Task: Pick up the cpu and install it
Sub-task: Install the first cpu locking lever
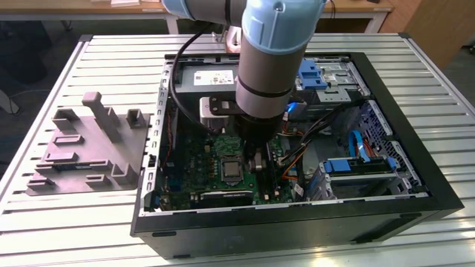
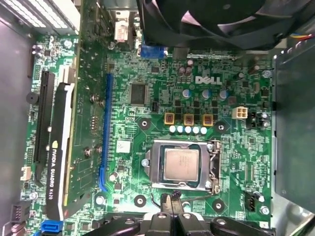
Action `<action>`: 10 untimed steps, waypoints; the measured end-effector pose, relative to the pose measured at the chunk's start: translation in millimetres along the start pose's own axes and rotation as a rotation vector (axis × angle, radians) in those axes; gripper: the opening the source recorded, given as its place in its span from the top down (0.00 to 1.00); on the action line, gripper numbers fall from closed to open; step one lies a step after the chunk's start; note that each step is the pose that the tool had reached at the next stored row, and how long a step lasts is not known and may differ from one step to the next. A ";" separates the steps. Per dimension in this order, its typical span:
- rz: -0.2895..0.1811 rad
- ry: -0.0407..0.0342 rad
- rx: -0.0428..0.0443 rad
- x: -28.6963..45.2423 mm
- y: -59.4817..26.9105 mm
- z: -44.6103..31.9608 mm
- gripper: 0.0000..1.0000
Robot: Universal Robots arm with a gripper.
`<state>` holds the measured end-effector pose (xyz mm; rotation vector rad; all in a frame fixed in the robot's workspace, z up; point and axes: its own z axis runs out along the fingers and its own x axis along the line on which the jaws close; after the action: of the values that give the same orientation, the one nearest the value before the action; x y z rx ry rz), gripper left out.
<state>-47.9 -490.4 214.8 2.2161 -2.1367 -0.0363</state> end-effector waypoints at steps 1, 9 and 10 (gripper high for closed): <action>-0.002 0.0002 0.0000 0.3 0.3 1.2 0.89; -0.027 0.0018 0.0019 4.5 1.5 8.8 0.89; -0.030 0.0021 0.0020 5.0 1.7 9.5 0.89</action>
<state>-50.0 -495.8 205.6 2.2481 -2.1035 -0.0332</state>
